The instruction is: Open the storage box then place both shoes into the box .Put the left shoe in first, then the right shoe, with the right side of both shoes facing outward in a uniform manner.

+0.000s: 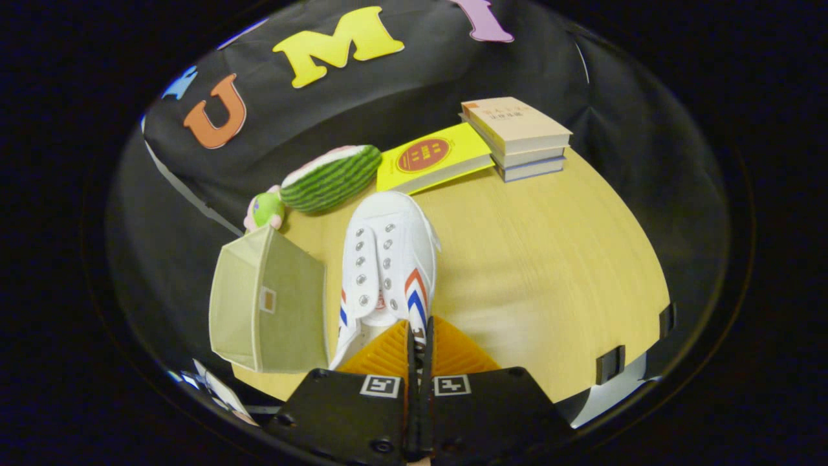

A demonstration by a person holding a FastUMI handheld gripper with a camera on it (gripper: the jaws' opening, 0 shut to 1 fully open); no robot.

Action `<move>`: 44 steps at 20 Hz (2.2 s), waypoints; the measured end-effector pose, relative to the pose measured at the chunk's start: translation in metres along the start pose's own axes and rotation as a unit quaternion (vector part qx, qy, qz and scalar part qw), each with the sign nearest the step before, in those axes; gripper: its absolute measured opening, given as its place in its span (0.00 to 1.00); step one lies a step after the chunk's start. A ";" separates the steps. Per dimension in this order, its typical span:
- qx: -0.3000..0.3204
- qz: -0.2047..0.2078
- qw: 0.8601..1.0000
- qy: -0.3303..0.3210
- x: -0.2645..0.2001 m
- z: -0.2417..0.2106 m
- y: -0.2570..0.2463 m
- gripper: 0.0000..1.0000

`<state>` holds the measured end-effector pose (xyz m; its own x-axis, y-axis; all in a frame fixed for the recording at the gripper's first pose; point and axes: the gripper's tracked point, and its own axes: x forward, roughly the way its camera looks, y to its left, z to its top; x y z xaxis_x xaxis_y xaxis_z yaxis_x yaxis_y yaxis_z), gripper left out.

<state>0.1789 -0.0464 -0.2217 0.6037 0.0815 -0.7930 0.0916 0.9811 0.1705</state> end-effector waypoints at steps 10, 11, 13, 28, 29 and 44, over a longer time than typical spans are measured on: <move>-0.020 0.014 0.999 -0.034 -0.046 0.010 0.106 0.05; -0.019 0.019 0.999 -0.031 -0.044 0.006 0.120 0.05; -0.017 0.033 0.999 -0.025 -0.039 -0.001 0.146 0.06; -0.019 0.053 0.998 -0.008 0.032 -0.049 0.252 0.06; -0.015 0.056 0.998 -0.004 0.035 -0.052 0.255 0.06; -0.101 -0.018 0.983 -0.153 -0.001 0.005 0.217 1.00</move>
<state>0.2019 0.1654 -0.1814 0.8155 0.0204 -0.5784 -0.0238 0.9997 0.0018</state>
